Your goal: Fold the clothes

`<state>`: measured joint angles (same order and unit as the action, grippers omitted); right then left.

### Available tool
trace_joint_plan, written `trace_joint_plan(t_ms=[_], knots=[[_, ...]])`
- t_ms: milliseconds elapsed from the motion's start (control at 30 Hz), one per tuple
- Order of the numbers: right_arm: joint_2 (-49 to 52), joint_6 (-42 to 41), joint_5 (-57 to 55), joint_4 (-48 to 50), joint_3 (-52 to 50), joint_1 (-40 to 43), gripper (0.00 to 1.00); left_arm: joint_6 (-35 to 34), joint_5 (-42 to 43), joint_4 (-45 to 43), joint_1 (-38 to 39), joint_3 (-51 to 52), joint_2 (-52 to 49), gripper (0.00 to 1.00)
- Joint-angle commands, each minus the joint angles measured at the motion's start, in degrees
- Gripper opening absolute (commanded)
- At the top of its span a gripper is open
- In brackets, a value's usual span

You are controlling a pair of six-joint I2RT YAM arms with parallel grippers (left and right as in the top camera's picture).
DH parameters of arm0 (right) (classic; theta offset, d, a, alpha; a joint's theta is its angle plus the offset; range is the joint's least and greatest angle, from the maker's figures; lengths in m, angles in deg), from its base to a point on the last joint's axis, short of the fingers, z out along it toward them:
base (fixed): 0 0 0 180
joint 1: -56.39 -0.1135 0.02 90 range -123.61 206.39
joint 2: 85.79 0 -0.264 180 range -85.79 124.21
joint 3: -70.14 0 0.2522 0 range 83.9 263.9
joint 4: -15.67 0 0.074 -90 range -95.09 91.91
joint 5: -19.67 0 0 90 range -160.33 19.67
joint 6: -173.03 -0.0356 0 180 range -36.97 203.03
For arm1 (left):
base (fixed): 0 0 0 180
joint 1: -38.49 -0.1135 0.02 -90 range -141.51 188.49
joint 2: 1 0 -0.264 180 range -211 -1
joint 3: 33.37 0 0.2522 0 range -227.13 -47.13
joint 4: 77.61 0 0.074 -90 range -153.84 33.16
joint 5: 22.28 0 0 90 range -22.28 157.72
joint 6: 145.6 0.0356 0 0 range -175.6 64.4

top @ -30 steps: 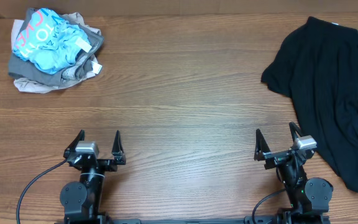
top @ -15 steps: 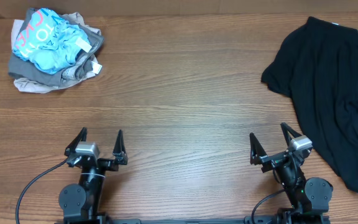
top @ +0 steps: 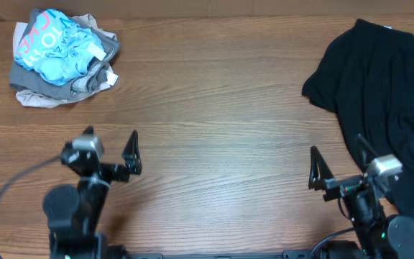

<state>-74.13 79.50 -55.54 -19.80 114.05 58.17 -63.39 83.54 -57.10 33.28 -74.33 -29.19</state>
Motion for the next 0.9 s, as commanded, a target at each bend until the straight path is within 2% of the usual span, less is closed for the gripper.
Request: trace_joint_plan(t_ms=[0,100,267,367,567,733,867], knots=[[8.1,0.8,-3.2,-2.1,6.6,-0.3,1.0,0.1,3.7,1.7,0.4,-9.7,-9.9,1.0],[16.7,0.8,-3.2,-4.2,12.7,-0.3,1.0,0.2,5.9,7.3,0.4,-19.3,-19.6,1.0],[34.4,0.8,-3.2,-10.6,26.5,-0.3,1.0,5.3,12.7,21.0,0.4,-37.0,-36.3,1.0],[48.5,0.9,-4.1,-18.6,38.3,-0.1,1.0,6.8,15.7,27.1,0.7,-46.3,-45.9,1.0],[70.5,5.1,-5.1,-27.1,54.8,-0.1,1.0,10.3,14.0,28.4,3.0,-49.9,-55.4,1.0],[82.2,5.0,-5.6,-21.6,56.1,-0.1,1.0,10.8,9.2,29.0,3.8,-49.9,-61.5,1.0],[89.6,5.1,-4.8,-18.1,56.1,0.4,1.0,10.8,8.7,28.4,3.8,-49.9,-67.8,1.0]])
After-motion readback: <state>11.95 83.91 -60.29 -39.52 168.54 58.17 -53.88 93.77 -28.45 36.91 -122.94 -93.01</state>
